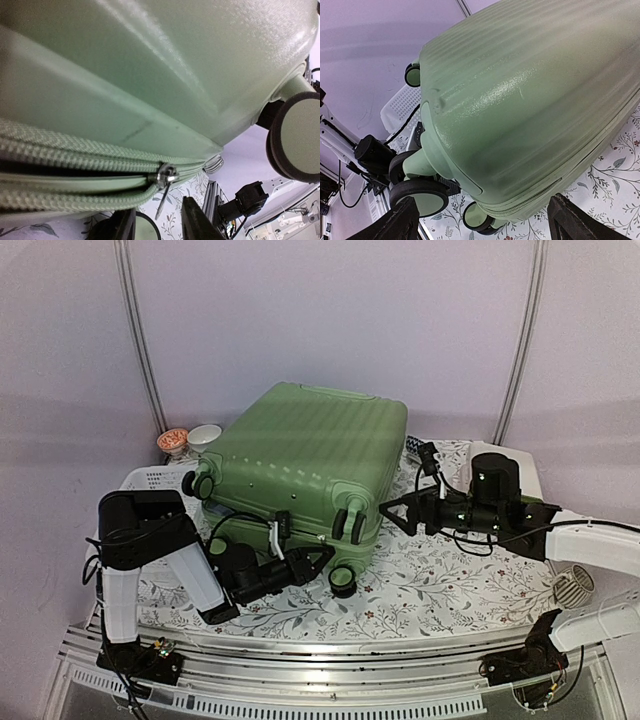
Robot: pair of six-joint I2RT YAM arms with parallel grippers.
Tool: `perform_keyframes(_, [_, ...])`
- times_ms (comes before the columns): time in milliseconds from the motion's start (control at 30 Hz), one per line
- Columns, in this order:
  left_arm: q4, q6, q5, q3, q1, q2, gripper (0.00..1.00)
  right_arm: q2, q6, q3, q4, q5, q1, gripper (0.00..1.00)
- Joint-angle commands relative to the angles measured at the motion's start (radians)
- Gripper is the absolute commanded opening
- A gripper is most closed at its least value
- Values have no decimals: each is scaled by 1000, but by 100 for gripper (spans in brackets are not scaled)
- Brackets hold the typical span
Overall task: Open, take out, and arrange the luggage
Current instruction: Grab the zipper of the luggage.
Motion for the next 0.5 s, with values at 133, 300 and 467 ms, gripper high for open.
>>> perform_keyframes(133, [201,-6,0,24,24,12,19,22,2,-15,27,-26,-7,91])
perform_keyframes(300, [206,2,18,28,28,9,0,46,13,-19,25,-40,-8,91])
perform_keyframes(467, [222,3,23,17,26,7,0,57,32,-22,29,-30,-9,91])
